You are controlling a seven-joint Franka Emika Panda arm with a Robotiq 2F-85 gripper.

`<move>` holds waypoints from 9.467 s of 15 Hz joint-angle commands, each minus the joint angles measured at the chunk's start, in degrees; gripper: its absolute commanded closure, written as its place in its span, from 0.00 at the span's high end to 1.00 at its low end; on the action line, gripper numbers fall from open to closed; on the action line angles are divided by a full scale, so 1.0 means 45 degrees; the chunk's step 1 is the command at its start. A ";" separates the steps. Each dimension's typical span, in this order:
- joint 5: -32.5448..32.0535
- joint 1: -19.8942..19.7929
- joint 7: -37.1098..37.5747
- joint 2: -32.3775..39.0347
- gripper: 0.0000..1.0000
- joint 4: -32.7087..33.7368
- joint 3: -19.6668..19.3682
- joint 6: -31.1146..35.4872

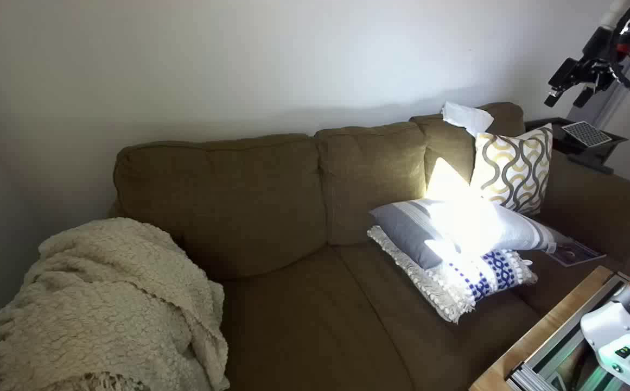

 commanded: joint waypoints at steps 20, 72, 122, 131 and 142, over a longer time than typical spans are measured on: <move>0.2684 0.1498 -0.1534 0.8959 1.00 0.5325 0.0411 -0.0783; -0.3980 0.4665 0.5361 1.4763 1.00 0.5166 0.2039 0.2913; -0.7063 0.8808 0.5722 1.5896 0.02 1.2908 0.4590 -0.2809; -0.6603 1.0108 0.3522 1.8071 0.02 1.6578 0.4965 -0.1797; -0.3894 1.0953 0.3088 1.9830 0.02 2.0072 0.5134 -0.2013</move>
